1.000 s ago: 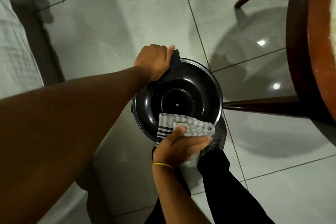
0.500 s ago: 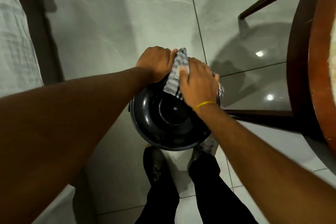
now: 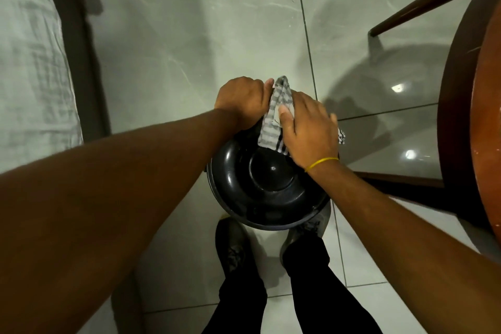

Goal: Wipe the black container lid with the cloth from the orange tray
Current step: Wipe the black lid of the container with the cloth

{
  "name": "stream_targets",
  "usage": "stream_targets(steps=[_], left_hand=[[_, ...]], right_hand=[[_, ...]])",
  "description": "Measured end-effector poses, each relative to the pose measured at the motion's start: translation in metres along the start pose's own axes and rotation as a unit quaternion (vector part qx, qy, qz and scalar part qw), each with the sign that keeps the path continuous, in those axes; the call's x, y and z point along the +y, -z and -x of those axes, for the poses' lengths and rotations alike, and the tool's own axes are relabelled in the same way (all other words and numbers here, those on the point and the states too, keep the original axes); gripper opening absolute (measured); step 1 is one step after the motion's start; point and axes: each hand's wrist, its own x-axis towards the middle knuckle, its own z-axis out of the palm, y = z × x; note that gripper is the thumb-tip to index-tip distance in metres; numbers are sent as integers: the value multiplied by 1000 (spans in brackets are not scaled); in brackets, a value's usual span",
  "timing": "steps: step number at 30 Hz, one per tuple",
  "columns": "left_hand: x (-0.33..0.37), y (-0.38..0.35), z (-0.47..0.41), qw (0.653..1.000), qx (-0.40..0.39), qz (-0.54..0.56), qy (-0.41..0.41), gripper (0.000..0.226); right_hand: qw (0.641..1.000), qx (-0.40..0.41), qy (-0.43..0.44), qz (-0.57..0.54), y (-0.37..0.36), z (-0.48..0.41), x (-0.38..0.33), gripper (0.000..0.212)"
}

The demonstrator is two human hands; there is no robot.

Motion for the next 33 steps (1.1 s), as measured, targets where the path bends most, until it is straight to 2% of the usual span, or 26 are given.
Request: stream_targets(steps=[4,8,13,15,18,25,33], left_hand=[[1,2,1,999,-6,-38,0,63],[2,2,2,999,3,-54,6,63],[3,2,3,997,9,-75,6,63],[3,2,3,997,7,-80,2,65],[4,3,3,996,9,-88,2,65],[5,5,4,995,7,-96,-7,65],[7,4,5,995,-6,-103,-18,68]], right_hand=[[998,42,-47,-32,-14,62,29,69],[991,38,-68,-109,-32,126,48,79],[999,25,-42,-1,-48,167,44,83],[999,23,-22,35,-54,175,40,84],[995,16,56,82,-63,186,35,84],[975,0,183,128,-83,199,12,83],[956,-25,249,156,-90,194,-25,88]])
